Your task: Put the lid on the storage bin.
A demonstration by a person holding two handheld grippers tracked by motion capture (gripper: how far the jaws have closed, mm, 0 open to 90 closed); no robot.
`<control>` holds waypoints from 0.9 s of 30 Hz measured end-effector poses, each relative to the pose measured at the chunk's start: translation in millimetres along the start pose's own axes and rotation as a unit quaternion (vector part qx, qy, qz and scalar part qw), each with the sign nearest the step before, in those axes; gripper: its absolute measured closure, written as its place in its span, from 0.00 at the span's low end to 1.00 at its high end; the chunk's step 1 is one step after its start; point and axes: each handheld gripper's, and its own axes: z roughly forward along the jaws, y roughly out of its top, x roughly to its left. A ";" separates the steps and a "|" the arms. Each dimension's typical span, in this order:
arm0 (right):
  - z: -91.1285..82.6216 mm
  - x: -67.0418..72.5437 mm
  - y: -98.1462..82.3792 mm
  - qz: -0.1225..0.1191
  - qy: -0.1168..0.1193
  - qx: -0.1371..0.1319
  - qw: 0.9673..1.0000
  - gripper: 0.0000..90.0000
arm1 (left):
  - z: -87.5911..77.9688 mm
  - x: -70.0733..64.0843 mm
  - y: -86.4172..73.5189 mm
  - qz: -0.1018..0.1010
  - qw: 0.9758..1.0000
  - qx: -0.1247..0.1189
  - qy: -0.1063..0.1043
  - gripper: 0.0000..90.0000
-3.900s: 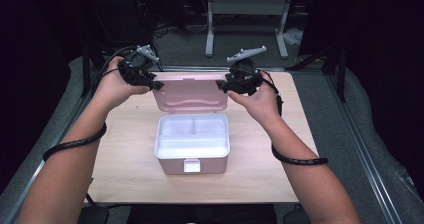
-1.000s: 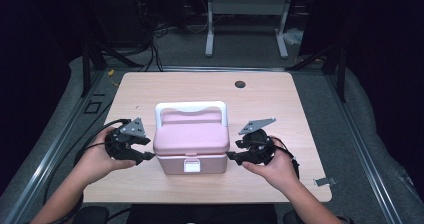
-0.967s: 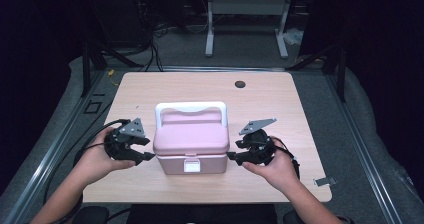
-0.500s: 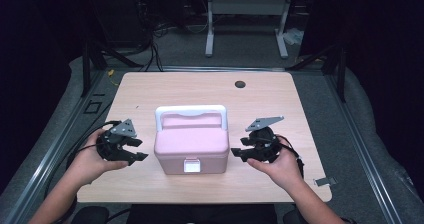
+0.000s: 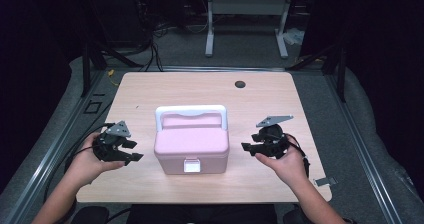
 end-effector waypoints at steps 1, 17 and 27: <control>2.1 -2.2 -1.9 0.004 -0.002 0.000 1.000 0.54 | 1.4 0.8 -1.1 -0.002 1.000 0.001 0.000 0.53; 20.0 -25.4 -29.0 0.042 -0.030 -0.001 0.999 0.54 | 24.2 10.8 -27.5 -0.041 0.999 -0.003 0.003 0.53; 22.4 -34.2 -40.8 0.059 -0.035 0.003 0.998 0.53 | 39.8 12.6 -46.8 -0.065 0.998 0.002 0.004 0.53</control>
